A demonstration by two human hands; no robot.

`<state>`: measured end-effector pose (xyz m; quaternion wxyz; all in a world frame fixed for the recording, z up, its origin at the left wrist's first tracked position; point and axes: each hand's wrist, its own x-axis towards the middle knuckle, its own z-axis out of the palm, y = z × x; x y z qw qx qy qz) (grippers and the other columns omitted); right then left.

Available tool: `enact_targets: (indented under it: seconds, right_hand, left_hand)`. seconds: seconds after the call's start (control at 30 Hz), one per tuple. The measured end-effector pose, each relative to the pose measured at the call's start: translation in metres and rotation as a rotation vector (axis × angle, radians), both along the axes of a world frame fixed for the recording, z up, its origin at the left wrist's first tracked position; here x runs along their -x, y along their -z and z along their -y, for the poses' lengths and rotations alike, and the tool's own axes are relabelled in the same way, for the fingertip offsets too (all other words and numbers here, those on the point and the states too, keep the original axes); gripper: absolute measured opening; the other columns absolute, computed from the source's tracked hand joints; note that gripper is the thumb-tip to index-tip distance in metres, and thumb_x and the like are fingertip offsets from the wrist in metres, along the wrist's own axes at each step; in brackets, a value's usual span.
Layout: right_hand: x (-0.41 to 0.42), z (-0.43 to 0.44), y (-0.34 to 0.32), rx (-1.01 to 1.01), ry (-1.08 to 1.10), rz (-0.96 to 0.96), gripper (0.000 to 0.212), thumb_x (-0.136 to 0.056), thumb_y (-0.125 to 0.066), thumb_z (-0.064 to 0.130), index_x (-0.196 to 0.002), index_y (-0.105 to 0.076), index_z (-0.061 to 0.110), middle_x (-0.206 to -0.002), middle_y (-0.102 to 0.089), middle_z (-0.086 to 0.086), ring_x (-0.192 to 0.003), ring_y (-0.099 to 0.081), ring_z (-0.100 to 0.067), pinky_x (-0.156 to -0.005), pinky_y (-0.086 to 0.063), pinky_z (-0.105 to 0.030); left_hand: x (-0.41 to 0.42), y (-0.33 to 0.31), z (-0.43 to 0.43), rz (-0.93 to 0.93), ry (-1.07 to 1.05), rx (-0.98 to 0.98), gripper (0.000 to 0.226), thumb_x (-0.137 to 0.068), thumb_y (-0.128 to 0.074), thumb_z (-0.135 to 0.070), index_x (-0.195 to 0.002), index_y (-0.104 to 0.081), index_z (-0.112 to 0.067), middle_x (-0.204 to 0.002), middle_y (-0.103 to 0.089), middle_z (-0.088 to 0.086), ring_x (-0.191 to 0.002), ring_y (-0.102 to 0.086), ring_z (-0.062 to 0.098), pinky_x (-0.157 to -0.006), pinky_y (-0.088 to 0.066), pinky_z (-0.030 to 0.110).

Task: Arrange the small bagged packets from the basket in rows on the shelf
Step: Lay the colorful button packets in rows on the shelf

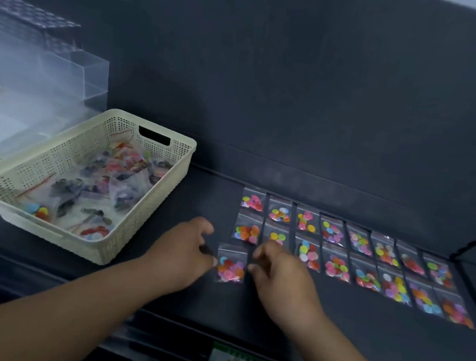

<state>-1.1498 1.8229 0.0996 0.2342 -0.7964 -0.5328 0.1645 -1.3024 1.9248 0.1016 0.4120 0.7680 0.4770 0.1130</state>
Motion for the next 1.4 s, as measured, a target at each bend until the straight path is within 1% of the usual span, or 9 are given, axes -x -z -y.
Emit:
enact_targets:
  seconds: [0.13,0.23,0.47,0.6,0.77,0.97,1.13,1.3,1.4]
  right_hand:
    - [0.001,0.006,0.013,-0.065,-0.244,0.243,0.027,-0.09,-0.052,0.022,-0.112,-0.066,0.025,-0.123,-0.061,0.006,-0.119,-0.048,-0.02,-0.099,-0.033,-0.021]
    - [0.002,0.01,0.02,0.055,-0.258,0.237,0.038,-0.096,-0.045,0.029,-0.133,-0.051,0.031,-0.141,-0.048,0.012,-0.137,-0.03,-0.016,-0.112,-0.027,-0.031]
    - [-0.004,0.012,0.02,0.135,-0.251,0.28,0.052,-0.091,-0.027,0.045,-0.139,-0.044,0.033,-0.144,-0.044,0.013,-0.138,-0.03,-0.017,-0.111,-0.029,-0.038]
    - [-0.008,0.011,0.016,0.166,-0.307,0.291,0.053,-0.091,-0.026,0.042,-0.142,-0.039,0.032,-0.148,-0.038,0.011,-0.139,-0.027,-0.016,-0.113,-0.025,-0.036]
    - [-0.012,0.007,0.003,0.092,-0.357,0.276,0.039,-0.099,-0.039,0.03,-0.137,-0.046,0.027,-0.143,-0.045,0.006,-0.131,-0.037,-0.016,-0.108,-0.028,-0.026]
    - [-0.011,-0.016,-0.02,-0.045,-0.412,0.307,0.04,-0.097,-0.044,0.025,-0.137,-0.048,0.02,-0.145,-0.043,0.0,-0.132,-0.038,-0.021,-0.105,-0.021,-0.019]
    - [0.007,-0.045,-0.042,-0.174,-0.511,0.313,0.042,-0.096,-0.049,0.026,-0.137,-0.047,0.018,-0.145,-0.043,-0.002,-0.132,-0.039,-0.021,-0.108,-0.023,-0.022]
    - [0.04,-0.075,-0.067,-0.249,-0.607,0.311,0.042,-0.096,-0.049,0.027,-0.137,-0.047,0.018,-0.142,-0.045,0.0,-0.129,-0.039,-0.02,-0.107,-0.026,-0.024]
    - [0.06,-0.095,-0.074,-0.27,-0.626,0.292,0.04,-0.094,-0.05,0.028,-0.134,-0.049,0.021,-0.139,-0.047,0.002,-0.124,-0.042,-0.02,-0.102,-0.03,-0.024]
  left_hand:
    - [0.009,0.009,-0.002,-0.006,0.211,-0.242,0.026,-0.083,-0.068,-0.027,-0.109,-0.063,-0.028,-0.101,-0.054,-0.006,-0.091,-0.055,0.011,-0.084,-0.045,0.026]
    - [0.009,0.015,0.0,-0.068,0.383,-0.421,0.026,-0.085,-0.064,-0.034,-0.11,-0.065,-0.029,-0.103,-0.056,-0.007,-0.1,-0.049,0.014,-0.09,-0.042,0.027]
    - [-0.001,0.019,-0.004,-0.101,0.47,-0.518,0.034,-0.089,-0.058,-0.035,-0.123,-0.06,-0.029,-0.117,-0.055,-0.009,-0.107,-0.041,0.014,-0.093,-0.039,0.025]
    - [-0.002,0.018,-0.003,-0.098,0.463,-0.515,0.033,-0.089,-0.058,-0.034,-0.122,-0.061,-0.029,-0.117,-0.055,-0.009,-0.107,-0.041,0.014,-0.094,-0.037,0.025]
    - [-0.002,0.011,-0.005,-0.089,0.451,-0.442,0.04,-0.086,-0.061,-0.027,-0.126,-0.057,-0.026,-0.118,-0.055,-0.004,-0.114,-0.045,0.015,-0.098,-0.04,0.03]
    - [0.003,-0.019,-0.009,-0.126,0.329,-0.66,0.045,-0.09,-0.054,-0.03,-0.134,-0.05,-0.022,-0.13,-0.052,-0.001,-0.119,-0.046,0.017,-0.102,-0.039,0.031]
    - [0.025,-0.049,-0.015,-0.203,0.251,-0.888,0.043,-0.083,-0.054,-0.034,-0.121,-0.061,-0.015,-0.115,-0.063,0.005,-0.106,-0.058,0.023,-0.095,-0.045,0.034]
    - [0.071,-0.074,-0.028,-0.26,0.051,-0.886,0.038,-0.082,-0.058,-0.028,-0.117,-0.063,-0.013,-0.111,-0.063,0.007,-0.103,-0.057,0.029,-0.09,-0.045,0.038]
    - [0.103,-0.084,-0.045,-0.315,-0.046,-0.835,0.039,-0.087,-0.055,-0.027,-0.123,-0.059,-0.015,-0.119,-0.06,0.009,-0.109,-0.054,0.031,-0.092,-0.044,0.039]
